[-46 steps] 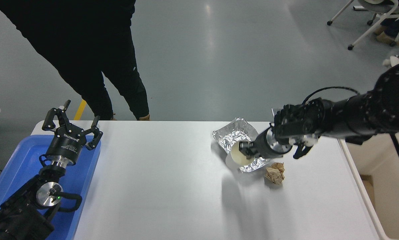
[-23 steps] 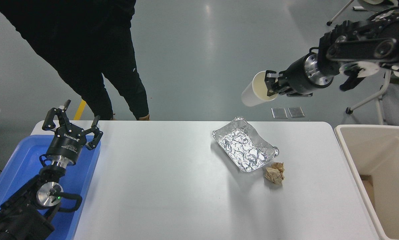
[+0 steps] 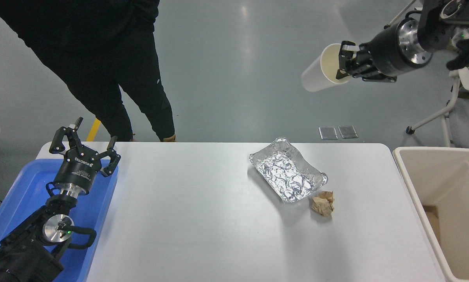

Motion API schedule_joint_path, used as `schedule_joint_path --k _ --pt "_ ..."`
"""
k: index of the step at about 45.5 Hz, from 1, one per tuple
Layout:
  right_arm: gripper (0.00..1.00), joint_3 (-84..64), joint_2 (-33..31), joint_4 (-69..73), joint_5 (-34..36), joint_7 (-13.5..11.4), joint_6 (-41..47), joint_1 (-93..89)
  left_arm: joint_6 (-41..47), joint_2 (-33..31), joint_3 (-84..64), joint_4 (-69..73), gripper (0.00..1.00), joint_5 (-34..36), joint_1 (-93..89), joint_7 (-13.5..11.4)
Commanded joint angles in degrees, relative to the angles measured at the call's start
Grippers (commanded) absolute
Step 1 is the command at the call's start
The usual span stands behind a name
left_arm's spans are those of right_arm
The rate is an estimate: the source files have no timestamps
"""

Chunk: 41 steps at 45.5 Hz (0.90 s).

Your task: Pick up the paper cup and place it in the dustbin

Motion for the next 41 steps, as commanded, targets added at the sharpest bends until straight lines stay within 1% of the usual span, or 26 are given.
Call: schedule_joint_path --k 1,5,6,11,18,21,27,32,33,37,41 --pt "0.0 0.3 -0.6 -22.5 0.6 -0.1 0.1 -18.1 0.0 -0.1 0.0 0.0 0.98 0.0 0.0 0.0" --pt "0.0 1.0 -0.9 -31.7 0.7 -0.3 -0.4 -26.2 0.0 -0.1 0.0 0.0 0.98 0.0 0.0 0.0" --pt "0.0 1.4 -1.0 -36.6 0.7 -0.5 -0.5 -30.7 -0.1 -0.1 0.0 0.0 0.98 0.0 0.0 0.0" --pt "0.0 3.7 -1.0 -46.2 2.0 -1.0 -1.8 -40.4 0.0 -0.1 0.0 0.0 0.98 0.0 0.0 0.1" --pt "0.0 7.8 -1.0 -55.5 3.9 -3.5 -3.9 -50.7 0.0 -0.1 0.0 0.0 0.98 0.0 0.0 0.0" --pt "0.0 10.4 -1.2 -56.9 4.2 -4.8 -6.2 -54.2 -0.1 -0.1 0.0 0.0 0.98 0.0 0.0 0.0" --pt "0.0 16.1 -3.9 -57.2 4.2 -8.8 -12.0 -59.7 0.0 -0.1 0.0 0.0 0.98 0.0 0.0 0.0" --pt "0.0 20.2 -4.1 -57.2 4.2 -11.2 -16.3 -64.2 -0.1 -0.1 0.0 0.0 0.98 0.0 0.0 0.0" --pt "0.0 22.2 -4.1 -57.2 4.2 -12.0 -17.6 -65.7 -0.1 -0.1 0.0 0.0 0.98 0.0 0.0 0.0" --pt "0.0 26.6 -4.1 -57.2 4.2 -13.6 -19.5 -68.8 -0.1 -0.1 0.0 0.0 0.98 0.0 0.0 0.0" --pt "0.0 29.6 -4.0 -57.2 4.2 -14.2 -21.8 -72.3 -0.1 -0.1 0.0 0.0 0.98 0.0 0.0 0.0"
